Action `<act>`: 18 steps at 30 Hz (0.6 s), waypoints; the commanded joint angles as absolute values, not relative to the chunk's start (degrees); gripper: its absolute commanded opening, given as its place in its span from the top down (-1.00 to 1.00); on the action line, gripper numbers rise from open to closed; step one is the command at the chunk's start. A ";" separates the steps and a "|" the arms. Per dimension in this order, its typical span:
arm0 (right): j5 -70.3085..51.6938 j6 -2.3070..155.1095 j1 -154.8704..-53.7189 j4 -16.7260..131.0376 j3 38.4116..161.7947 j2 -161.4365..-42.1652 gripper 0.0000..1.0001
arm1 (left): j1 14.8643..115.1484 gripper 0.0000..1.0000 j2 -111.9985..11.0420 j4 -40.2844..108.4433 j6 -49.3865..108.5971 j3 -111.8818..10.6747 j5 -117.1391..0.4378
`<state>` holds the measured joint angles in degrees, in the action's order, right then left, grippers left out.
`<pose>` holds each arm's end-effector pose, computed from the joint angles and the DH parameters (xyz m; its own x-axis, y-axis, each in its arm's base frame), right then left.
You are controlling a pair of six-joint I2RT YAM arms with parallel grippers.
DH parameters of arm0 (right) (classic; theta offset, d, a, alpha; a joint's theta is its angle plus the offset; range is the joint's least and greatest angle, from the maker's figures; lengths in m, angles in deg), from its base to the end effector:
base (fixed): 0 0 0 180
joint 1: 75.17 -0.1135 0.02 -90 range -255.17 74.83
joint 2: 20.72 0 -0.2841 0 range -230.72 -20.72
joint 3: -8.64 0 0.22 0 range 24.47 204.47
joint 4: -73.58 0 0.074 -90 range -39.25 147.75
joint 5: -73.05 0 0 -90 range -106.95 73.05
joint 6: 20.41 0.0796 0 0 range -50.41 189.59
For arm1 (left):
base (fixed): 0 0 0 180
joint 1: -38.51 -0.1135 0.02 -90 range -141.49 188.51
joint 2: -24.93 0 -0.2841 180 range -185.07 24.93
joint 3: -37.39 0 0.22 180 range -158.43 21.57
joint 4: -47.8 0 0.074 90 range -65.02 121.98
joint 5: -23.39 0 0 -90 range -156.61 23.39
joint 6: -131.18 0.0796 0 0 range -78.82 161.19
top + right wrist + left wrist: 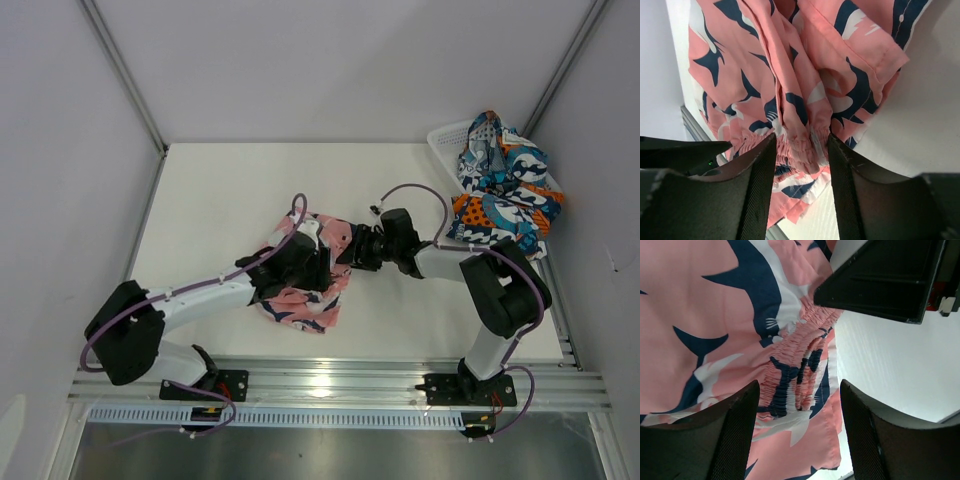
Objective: Fold and stack the shorts
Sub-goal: Fold the shorts
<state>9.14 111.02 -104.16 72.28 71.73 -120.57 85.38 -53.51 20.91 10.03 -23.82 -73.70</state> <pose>0.2974 0.2048 0.1721 -0.8927 0.1848 -0.4109 -0.1966 0.6609 0.7243 0.2007 -0.1998 0.2202 -0.7506 0.0504 -0.6588 0.3218 0.8988 -0.2978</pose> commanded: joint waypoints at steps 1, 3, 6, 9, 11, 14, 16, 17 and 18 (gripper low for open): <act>4.94 107.12 -105.49 67.60 75.00 -120.83 0.05 | 87.63 -0.35 -55.75 20.46 11.21 -27.38 -78.47; 4.50 106.42 -105.75 66.46 75.62 -121.18 0.07 | 88.69 -0.35 -57.24 19.42 11.56 -28.00 -80.40; 3.62 105.80 -105.84 65.13 75.71 -121.27 0.05 | 90.01 -0.34 -58.48 17.92 11.92 -29.06 -83.12; 4.40 105.71 -105.84 65.40 75.18 -121.62 0.03 | 90.36 -0.31 -58.48 18.17 12.18 -28.53 -83.57; 5.28 105.88 -105.84 65.57 75.36 -122.93 0.02 | 90.45 -0.19 -58.74 19.14 12.36 -27.66 -83.05; 6.78 106.41 -106.02 66.54 75.18 -124.51 0.01 | 90.71 -0.08 -59.62 20.72 12.27 -26.78 -82.43; 7.39 107.11 -106.10 67.67 75.09 -124.87 0.04 | 90.89 0.03 -60.15 21.51 12.18 -25.81 -82.17; 7.66 107.29 -106.11 68.03 74.92 -125.04 0.07 | 91.06 0.11 -60.76 21.95 12.09 -25.55 -82.17; 8.27 107.64 -106.11 68.21 75.18 -125.31 0.08 | 91.15 0.14 -61.11 22.22 12.01 -25.02 -82.08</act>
<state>6.91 107.37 -105.76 67.25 74.05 -123.66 90.25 -59.89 19.75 11.32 -26.07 -81.51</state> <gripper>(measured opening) 0.467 0.446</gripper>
